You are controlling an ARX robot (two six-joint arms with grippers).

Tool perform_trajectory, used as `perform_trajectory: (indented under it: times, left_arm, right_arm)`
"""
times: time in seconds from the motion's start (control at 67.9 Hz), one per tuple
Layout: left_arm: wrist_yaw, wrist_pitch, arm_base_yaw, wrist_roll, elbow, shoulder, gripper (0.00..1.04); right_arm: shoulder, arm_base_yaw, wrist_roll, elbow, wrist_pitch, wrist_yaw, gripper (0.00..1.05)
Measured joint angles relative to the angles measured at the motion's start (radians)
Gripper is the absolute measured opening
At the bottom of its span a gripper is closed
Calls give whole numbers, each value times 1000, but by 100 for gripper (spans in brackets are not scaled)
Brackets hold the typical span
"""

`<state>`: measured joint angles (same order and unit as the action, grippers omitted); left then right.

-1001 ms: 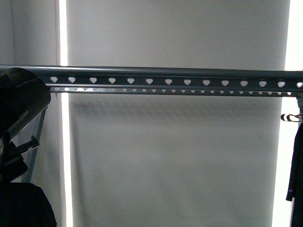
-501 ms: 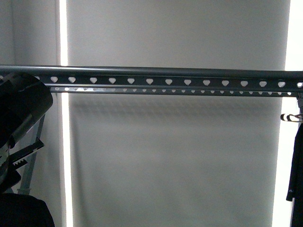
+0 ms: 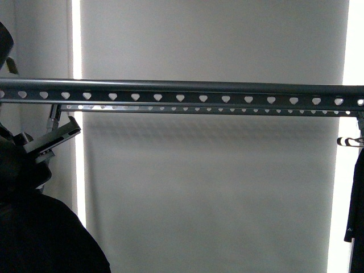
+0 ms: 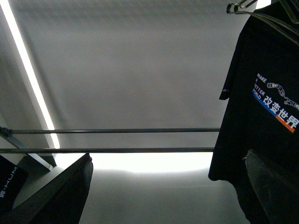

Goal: Hang clothes on hanger

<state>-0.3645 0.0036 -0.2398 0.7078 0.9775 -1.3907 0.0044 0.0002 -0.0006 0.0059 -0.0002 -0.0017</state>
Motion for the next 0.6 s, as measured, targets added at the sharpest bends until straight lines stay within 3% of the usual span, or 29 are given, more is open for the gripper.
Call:
perform_trajectory:
  times: [0.25, 0.471, 0.604]
  left_arm:
    - [215, 53, -43, -198, -124, 168, 4]
    - [616, 64, 25, -457, -136, 241, 4]
    - [914, 43, 99, -636, -72, 219, 4]
  right_arm:
    - [0, 0, 0, 0, 0, 0, 97]
    - [0, 0, 0, 0, 0, 0, 97]
    - [0, 0, 0, 0, 0, 0, 97]
